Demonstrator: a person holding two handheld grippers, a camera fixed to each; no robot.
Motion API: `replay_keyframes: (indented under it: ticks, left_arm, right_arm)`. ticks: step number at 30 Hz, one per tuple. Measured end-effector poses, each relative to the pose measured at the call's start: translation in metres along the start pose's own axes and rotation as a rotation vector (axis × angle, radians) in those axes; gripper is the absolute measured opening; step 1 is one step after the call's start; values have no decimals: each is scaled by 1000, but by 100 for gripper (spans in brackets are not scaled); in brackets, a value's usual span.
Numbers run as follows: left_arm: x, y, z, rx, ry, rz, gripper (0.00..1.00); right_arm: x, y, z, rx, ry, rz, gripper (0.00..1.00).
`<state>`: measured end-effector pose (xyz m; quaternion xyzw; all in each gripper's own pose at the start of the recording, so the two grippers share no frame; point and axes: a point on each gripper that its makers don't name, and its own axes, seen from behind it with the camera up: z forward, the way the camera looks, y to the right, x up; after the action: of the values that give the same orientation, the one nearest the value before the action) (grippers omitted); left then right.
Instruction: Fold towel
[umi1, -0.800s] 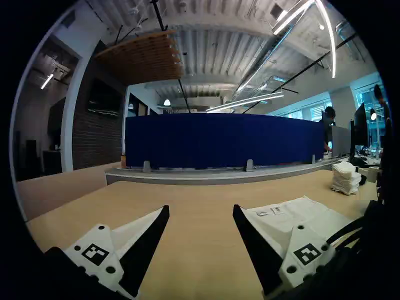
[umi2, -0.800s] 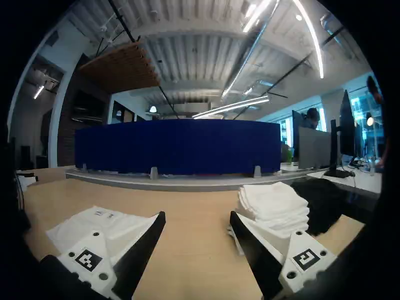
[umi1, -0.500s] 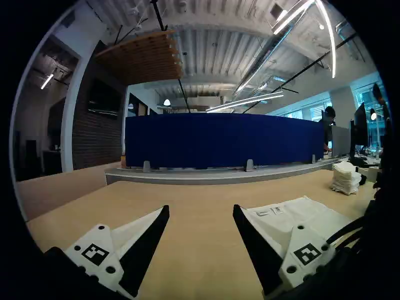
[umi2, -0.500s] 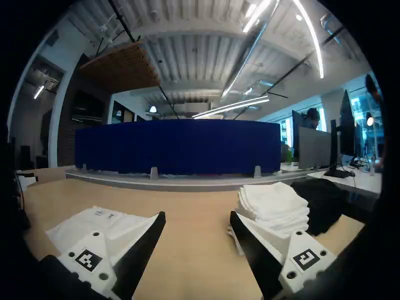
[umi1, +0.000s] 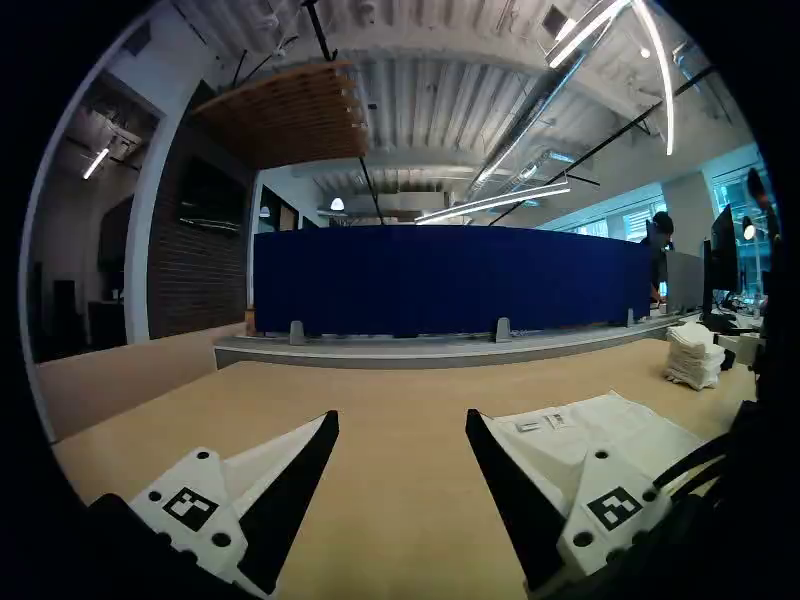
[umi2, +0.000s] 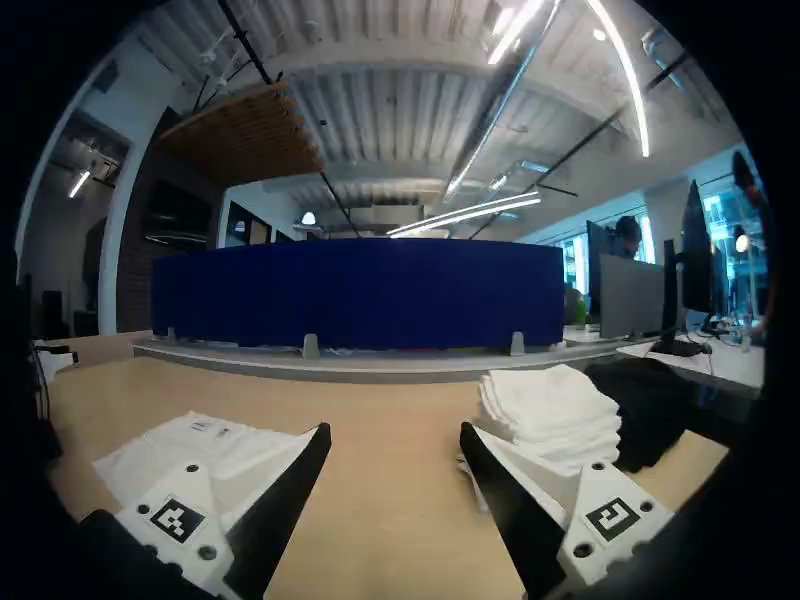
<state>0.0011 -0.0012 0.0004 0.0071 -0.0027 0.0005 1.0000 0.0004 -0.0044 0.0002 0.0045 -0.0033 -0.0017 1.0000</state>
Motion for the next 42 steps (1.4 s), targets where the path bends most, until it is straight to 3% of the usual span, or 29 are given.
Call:
replay_keyframes:
  ticks: [3, 8, 14, 23, 32, 42]
  left_arm:
    - [5, 1, 1, 5, -3, 1, 94]
    - [36, 2, 1, 3, 0, -8, 94]
    - [96, 5, -3, -5, 1, -1, 94]
    - [173, 11, -7, -17, -16, 29, 94]
    - [190, 28, -1, -97, -95, 52, 94]
    - [177, 69, -9, -312, -239, 127, 94]
  right_arm:
    - [7, 0, 0, -1, -12, -7, 100]
    - [49, -4, -3, -3, 6, -17, 100]
    - [106, -7, -10, -6, 9, -3, 100]
    - [181, 1, -18, -32, 0, -38, 100]
    - [193, -10, -13, 38, -72, -74, 100]
    - [172, -38, -26, 240, -257, -133, 100]
